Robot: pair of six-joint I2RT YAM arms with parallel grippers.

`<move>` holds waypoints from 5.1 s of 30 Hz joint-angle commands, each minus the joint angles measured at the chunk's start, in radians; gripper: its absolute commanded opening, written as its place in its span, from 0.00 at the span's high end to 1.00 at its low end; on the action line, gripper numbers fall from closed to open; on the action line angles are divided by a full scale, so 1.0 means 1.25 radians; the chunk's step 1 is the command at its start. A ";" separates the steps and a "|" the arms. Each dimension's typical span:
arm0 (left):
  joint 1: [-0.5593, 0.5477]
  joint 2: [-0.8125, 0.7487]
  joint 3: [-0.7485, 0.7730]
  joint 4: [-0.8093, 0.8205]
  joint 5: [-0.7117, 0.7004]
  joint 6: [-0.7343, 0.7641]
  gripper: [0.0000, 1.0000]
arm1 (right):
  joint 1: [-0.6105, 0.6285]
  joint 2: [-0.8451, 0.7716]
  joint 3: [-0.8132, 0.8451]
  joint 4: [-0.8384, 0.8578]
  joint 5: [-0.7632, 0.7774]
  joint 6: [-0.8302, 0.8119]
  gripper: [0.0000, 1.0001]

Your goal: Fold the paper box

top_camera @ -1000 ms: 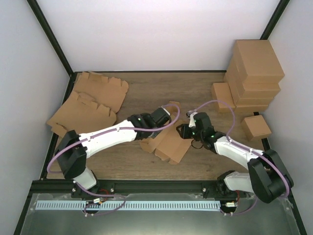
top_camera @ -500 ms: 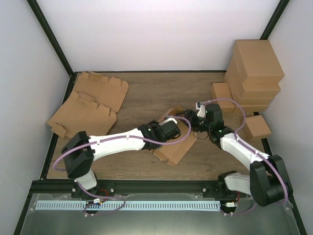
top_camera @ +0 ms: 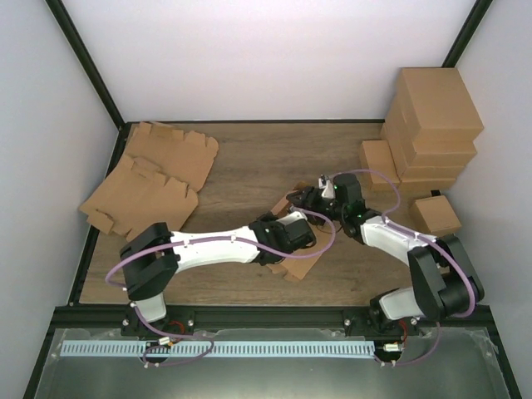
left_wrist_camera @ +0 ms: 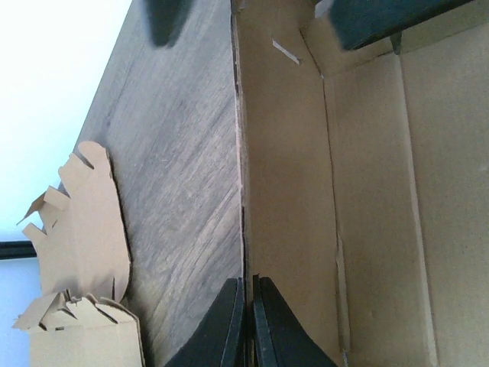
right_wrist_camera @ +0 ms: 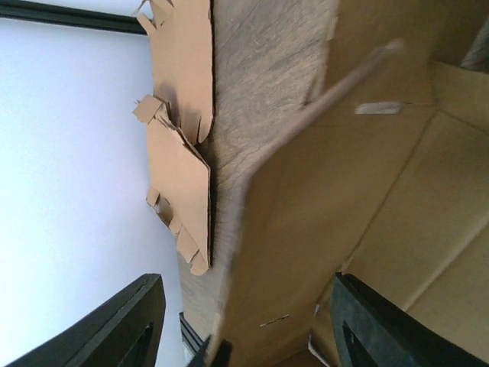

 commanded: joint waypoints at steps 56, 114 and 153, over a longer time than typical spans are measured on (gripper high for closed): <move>0.372 -0.087 -0.047 0.116 0.899 -0.203 0.34 | 0.028 0.169 -0.042 0.244 -0.103 0.000 0.99; 0.296 -0.018 0.062 -0.065 0.725 -0.097 0.53 | -0.016 0.056 0.031 -0.037 0.017 -0.287 0.72; 0.213 -0.023 0.047 -0.094 0.686 0.014 0.53 | 0.017 0.104 0.110 -0.203 0.064 -0.600 0.99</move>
